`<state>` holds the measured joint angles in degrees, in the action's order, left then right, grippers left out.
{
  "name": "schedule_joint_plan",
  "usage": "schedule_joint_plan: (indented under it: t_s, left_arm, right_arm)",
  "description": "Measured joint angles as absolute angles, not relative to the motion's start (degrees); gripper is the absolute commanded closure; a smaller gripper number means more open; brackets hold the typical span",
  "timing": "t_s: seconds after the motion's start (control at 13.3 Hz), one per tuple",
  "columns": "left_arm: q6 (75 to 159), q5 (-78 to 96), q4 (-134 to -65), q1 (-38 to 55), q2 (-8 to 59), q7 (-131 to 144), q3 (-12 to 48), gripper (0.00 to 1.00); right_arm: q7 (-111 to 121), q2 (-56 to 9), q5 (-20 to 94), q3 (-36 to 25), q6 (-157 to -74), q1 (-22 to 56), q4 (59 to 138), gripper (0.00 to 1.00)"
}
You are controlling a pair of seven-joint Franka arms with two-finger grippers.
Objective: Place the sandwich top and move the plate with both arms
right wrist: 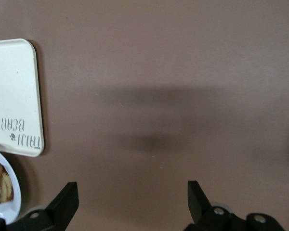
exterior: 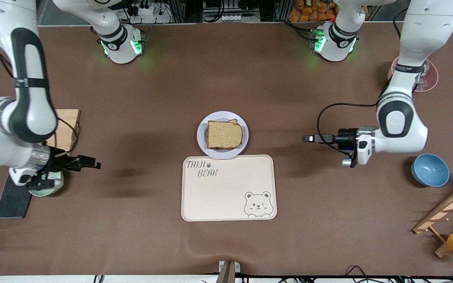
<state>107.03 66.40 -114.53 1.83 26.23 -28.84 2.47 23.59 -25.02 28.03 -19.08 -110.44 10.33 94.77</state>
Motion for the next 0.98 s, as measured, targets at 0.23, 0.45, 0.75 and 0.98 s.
schedule_joint_plan:
  t_s: [0.23, 0.45, 0.75, 0.98]
  left_arm:
    - [111.6, 76.0, -116.6, 6.1, 29.5, -36.1, 2.7, 0.0]
    - [114.7, 87.6, -118.9, 11.6, 31.4, -44.2, 2.8, 0.01]
    - [115.8, 95.2, -119.6, 14.8, 35.1, -54.5, 2.9, 0.16]
    - [115.9, 98.5, -119.7, 16.5, 37.1, -60.2, 2.9, 0.26]
  right_arm:
    - [27.7, -23.0, 20.0, -13.8, -107.8, 2.1, 91.6, 0.0]
    - [27.8, -19.7, 15.6, -11.7, -102.8, -0.1, 88.8, 0.0]
    - [20.8, -14.0, 11.7, -8.2, -96.6, -1.5, 86.3, 0.0]
    - [12.4, -10.7, 10.1, -5.5, -90.1, -1.5, 84.1, 0.0]
